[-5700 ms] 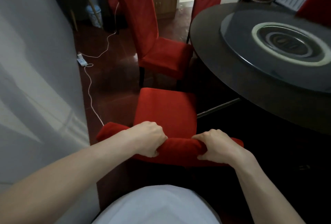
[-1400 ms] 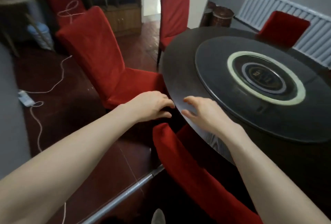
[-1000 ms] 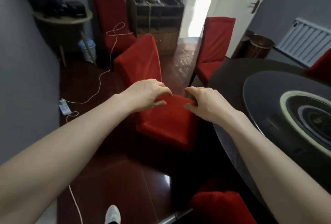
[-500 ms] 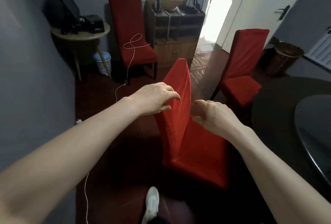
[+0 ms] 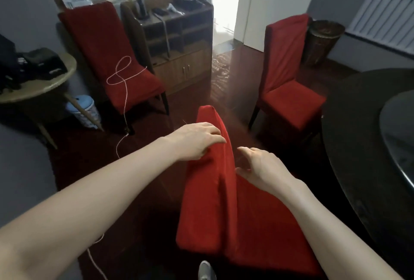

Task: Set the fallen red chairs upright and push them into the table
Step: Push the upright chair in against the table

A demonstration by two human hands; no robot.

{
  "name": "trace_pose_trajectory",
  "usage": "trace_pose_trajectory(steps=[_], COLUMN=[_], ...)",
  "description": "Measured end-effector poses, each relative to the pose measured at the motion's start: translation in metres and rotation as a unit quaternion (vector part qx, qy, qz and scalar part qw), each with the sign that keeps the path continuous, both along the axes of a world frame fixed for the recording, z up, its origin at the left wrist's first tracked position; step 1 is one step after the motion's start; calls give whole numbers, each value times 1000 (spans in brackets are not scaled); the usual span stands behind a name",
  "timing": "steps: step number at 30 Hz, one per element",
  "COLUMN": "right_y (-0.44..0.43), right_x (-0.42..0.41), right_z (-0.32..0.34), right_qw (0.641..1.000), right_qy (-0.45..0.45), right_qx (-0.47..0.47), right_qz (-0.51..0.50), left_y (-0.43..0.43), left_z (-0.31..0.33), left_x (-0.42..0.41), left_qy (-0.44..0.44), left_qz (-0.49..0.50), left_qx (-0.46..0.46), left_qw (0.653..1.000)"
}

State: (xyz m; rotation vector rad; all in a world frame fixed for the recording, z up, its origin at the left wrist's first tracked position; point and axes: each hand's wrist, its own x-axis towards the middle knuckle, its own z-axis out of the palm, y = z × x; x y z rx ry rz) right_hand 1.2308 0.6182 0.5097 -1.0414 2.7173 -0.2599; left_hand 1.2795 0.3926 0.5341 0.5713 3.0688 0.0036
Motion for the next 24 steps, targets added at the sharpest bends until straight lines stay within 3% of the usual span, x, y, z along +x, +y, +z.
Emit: trace_pose_trajectory(steps=[8, 16, 24], right_y=[-34, -84, -124], right_x=[-43, -1, 41], right_z=[-51, -66, -67], right_qw=[981, 923, 855], right_qy=[-78, -172, -173], right_qx=[54, 49, 30], right_qz=[-167, -340, -488], left_y=[-30, -47, -60], left_z=[-54, -90, -86], left_x=[-118, -161, -172], left_qy=[-86, -150, -174], left_qz=[-176, -392, -522], left_qx=[2, 22, 14], left_qw=[981, 907, 835])
